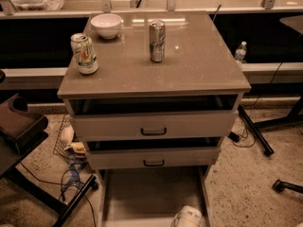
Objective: Open bottom drawer
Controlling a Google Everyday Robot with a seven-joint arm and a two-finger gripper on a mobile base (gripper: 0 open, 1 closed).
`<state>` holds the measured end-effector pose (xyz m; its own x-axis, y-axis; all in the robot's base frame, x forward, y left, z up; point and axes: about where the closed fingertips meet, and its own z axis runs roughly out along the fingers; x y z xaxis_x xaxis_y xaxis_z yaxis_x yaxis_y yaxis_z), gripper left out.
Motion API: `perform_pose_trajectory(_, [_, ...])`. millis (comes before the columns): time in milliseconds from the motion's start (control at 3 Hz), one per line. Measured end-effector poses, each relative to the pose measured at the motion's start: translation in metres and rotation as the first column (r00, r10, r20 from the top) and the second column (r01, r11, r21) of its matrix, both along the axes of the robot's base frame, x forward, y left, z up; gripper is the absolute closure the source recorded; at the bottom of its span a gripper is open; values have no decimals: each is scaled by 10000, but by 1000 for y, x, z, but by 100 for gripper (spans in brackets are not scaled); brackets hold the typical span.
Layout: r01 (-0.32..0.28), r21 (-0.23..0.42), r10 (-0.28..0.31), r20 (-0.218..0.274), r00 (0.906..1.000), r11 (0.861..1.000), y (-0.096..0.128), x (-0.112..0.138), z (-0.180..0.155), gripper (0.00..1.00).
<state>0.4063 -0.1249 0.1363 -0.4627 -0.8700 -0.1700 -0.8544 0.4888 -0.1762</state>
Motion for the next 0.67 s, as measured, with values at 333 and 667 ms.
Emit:
perform_pose_trajectory(333, [-3,3,3,-17,10000,10000,0,-1,-1,29])
perform_pose_trajectory(667, [-5,6,5,-38,10000,10000,1,-2,-2,5])
